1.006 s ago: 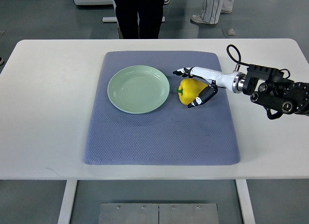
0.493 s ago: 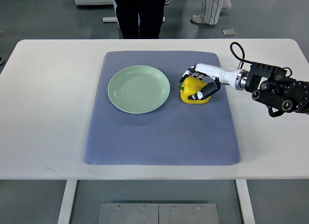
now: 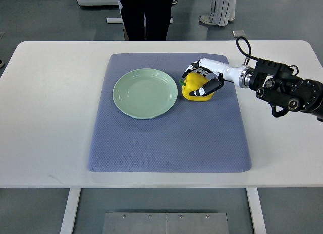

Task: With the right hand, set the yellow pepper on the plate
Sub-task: 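Lift the pepper and carry it onto the green plate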

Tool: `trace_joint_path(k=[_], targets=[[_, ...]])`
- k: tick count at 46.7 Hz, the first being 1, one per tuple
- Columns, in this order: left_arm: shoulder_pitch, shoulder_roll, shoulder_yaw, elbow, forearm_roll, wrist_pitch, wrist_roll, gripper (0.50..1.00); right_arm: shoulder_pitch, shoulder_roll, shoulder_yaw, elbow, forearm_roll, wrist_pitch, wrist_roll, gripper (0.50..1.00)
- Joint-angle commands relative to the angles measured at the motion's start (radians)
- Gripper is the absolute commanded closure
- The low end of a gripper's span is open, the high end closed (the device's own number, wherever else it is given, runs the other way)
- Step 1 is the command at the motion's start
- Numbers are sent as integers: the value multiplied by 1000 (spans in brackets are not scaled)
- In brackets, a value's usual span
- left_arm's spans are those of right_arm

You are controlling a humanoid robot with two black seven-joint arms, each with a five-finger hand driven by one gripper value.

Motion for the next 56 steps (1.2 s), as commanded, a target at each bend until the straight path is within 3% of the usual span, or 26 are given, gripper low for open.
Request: trace_joint_path(k=[1,16,28,56], targets=[[0,0,0,-1,1,0,0,500,12,17,44,-1,0,0,-26,1000],[0,0,0,-1,1,0,0,500,70,118,67,-21,8,-3,-76,1000],[0,0,0,1,1,0,0,500,90,201,69,-30,18,-46,-101,1000],[0,0,0,1,1,0,0,500,73,201,57,-31,14,-63,-99,1000]])
